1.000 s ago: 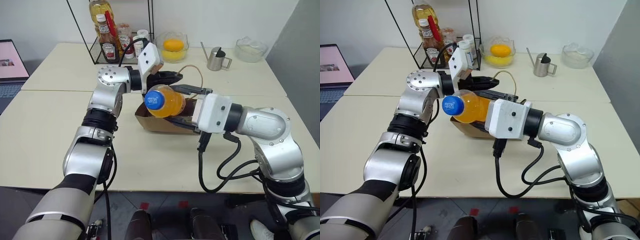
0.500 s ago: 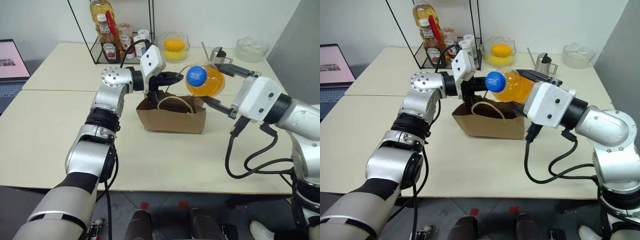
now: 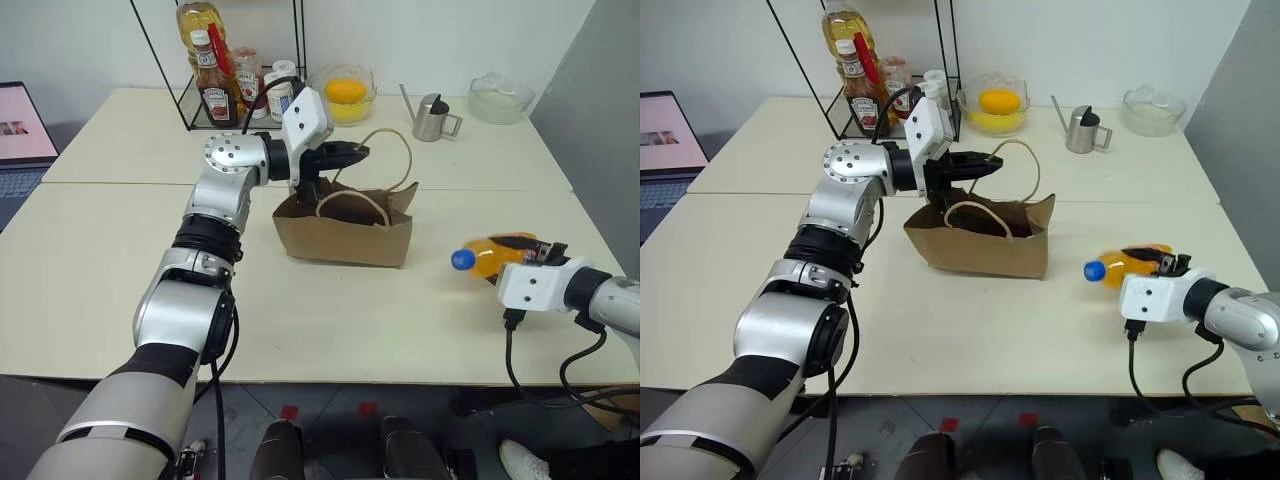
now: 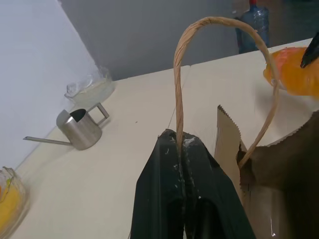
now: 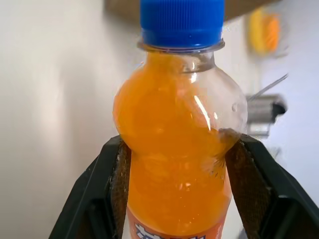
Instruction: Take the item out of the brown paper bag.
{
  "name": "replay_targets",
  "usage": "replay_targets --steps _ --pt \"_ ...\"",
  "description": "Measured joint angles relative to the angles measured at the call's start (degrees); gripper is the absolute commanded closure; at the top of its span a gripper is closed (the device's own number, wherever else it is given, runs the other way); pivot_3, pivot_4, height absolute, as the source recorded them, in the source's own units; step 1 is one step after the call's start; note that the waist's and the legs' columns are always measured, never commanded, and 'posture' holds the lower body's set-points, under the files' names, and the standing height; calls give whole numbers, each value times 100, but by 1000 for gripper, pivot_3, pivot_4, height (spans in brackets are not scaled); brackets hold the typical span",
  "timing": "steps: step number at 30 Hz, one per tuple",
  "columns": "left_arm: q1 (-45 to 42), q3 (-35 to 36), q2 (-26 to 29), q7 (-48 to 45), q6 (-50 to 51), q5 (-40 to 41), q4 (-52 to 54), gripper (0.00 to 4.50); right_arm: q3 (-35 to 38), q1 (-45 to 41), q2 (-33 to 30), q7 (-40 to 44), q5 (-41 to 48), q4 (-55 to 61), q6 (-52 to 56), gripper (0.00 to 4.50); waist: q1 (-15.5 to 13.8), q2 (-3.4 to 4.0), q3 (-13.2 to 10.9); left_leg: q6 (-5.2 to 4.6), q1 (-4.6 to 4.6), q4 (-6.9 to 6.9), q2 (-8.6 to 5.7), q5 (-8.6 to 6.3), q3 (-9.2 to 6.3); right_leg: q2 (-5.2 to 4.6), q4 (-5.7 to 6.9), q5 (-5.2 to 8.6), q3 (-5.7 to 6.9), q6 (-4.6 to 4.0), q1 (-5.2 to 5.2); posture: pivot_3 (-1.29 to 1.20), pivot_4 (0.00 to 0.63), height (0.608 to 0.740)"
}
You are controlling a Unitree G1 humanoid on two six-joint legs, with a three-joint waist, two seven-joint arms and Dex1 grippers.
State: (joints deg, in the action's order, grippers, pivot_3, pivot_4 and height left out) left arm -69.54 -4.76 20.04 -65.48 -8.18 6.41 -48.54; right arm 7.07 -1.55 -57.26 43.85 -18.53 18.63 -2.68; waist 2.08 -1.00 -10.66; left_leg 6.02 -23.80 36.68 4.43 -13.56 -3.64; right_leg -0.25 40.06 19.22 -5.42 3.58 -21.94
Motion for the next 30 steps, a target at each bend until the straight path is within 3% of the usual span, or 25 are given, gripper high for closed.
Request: replay_targets --steps 10,16,18,25,30 --pt "1 25 5 2 17 0 71 4500 -792 -404 134 -152 -791 -621 167 2092 -15 0 0 12 0 10 0 7 2 -1 -2 -1 -1 1 10 0 150 740" --pt "1 28 8 5 26 0 94 4500 -830 -463 222 -43 -725 -593 450 133 -23 0 0 12 0 16 0 7 1 -2 -1 -2 1 3 15 0 150 740" --pt "2 29 9 9 31 0 99 4500 -814 -458 220 58 -650 -487 557 62 -22 0 0 12 0 16 0 7 1 -2 -1 -2 1 3 15 0 150 740" --pt "13 46 20 42 86 1 152 4500 -112 -500 187 706 509 561 1190 62 -24 0 0 12 0 16 0 7 -2 -2 -1 -2 3 3 18 0 150 740" --pt "12 52 45 112 209 3 134 4500 391 -1431 541 1092 2463 1856 3233 62 -9 0 0 13 3 17 2 7 -6 -1 3 -2 7 3 21 0 150 740"
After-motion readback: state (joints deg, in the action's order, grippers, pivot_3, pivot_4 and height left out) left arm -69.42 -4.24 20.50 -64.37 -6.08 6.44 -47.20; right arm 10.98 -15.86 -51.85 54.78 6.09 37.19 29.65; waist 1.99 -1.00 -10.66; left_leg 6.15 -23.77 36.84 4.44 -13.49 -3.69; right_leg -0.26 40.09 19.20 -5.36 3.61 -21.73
